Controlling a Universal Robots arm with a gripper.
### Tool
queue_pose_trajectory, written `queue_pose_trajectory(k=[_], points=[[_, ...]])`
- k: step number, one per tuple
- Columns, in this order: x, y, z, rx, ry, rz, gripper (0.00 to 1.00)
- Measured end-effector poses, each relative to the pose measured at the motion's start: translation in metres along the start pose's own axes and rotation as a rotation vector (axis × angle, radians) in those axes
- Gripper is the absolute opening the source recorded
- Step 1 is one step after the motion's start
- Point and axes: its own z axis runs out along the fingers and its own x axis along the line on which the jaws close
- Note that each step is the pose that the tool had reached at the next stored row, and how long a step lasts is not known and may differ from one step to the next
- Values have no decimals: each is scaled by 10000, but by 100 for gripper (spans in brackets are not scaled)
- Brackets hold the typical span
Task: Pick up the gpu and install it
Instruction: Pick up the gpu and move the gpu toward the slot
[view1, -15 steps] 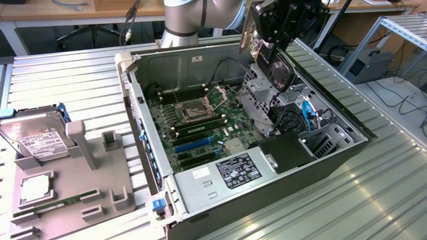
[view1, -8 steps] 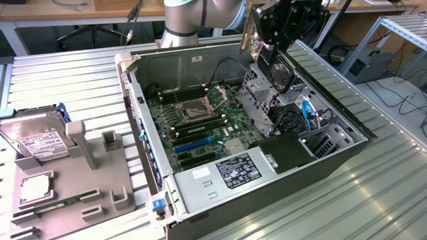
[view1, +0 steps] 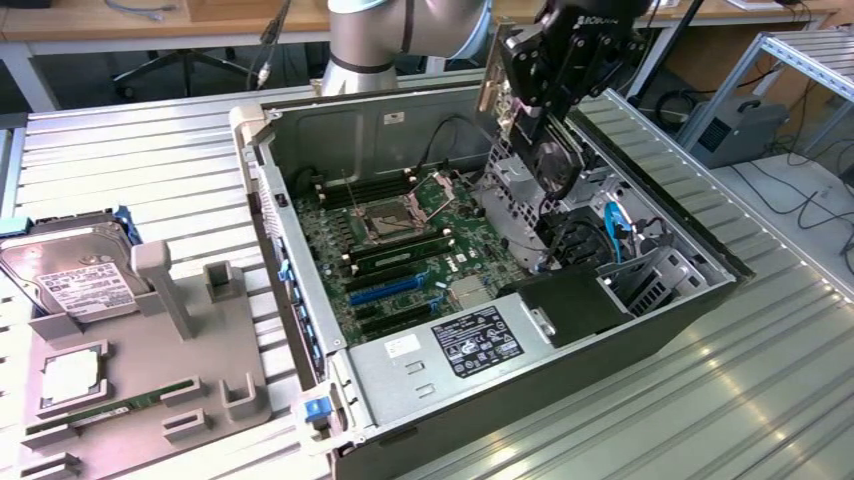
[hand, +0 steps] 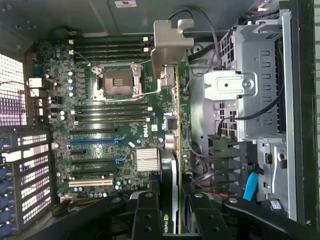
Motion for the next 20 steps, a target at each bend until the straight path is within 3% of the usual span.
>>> queue_pose_trajectory(k=[5,8,10,15,20], points=[[5,-7,154,0,0,0,27],[0,-7,167,4,1,-1,27],[-31,-6,172,1,0,0,27],[-226,4,187,0,0,0,27],[-261,1,279,0,0,0,27]])
